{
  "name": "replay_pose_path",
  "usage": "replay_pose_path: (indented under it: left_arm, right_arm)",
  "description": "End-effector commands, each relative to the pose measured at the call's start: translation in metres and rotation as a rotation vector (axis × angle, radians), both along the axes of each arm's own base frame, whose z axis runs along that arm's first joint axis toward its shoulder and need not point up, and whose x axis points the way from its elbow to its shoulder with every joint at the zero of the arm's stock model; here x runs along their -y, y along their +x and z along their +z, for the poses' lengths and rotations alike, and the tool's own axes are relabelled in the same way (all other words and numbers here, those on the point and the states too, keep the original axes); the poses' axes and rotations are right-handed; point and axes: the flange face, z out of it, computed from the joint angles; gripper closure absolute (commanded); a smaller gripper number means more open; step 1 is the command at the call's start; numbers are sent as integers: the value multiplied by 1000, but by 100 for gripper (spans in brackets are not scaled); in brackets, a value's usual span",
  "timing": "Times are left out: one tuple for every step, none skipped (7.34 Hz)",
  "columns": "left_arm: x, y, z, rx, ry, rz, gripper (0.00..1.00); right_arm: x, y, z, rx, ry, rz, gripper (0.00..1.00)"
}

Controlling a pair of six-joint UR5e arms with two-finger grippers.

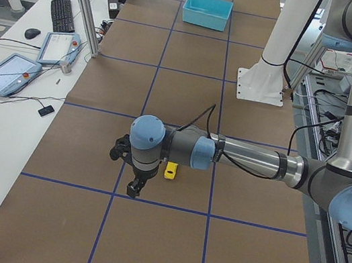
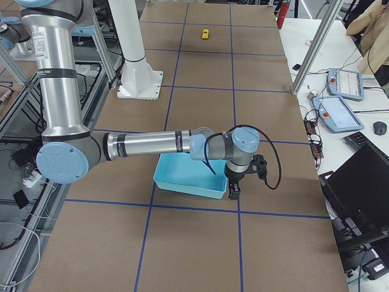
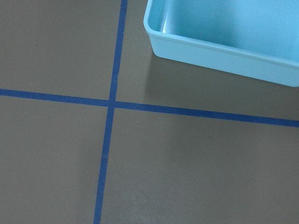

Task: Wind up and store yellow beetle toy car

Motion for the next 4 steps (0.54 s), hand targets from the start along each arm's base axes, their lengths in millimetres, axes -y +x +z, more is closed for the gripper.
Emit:
replay_pose_path:
  left_arm:
    - [2, 13, -34, 2, 71, 28, 1]
    - [-3, 28, -62, 1, 127, 63, 2]
    - [-4, 43, -80, 7, 230, 158, 2]
    - [-7, 57, -90, 10, 317, 252, 1]
  right_arm:
    - [-5, 12, 7, -6, -14, 22, 0]
    - [-7, 15, 10, -5, -17, 26, 0]
    - [-6, 17, 8, -5, -14, 29, 0]
    - [-7, 17, 9, -5, -16, 30, 0]
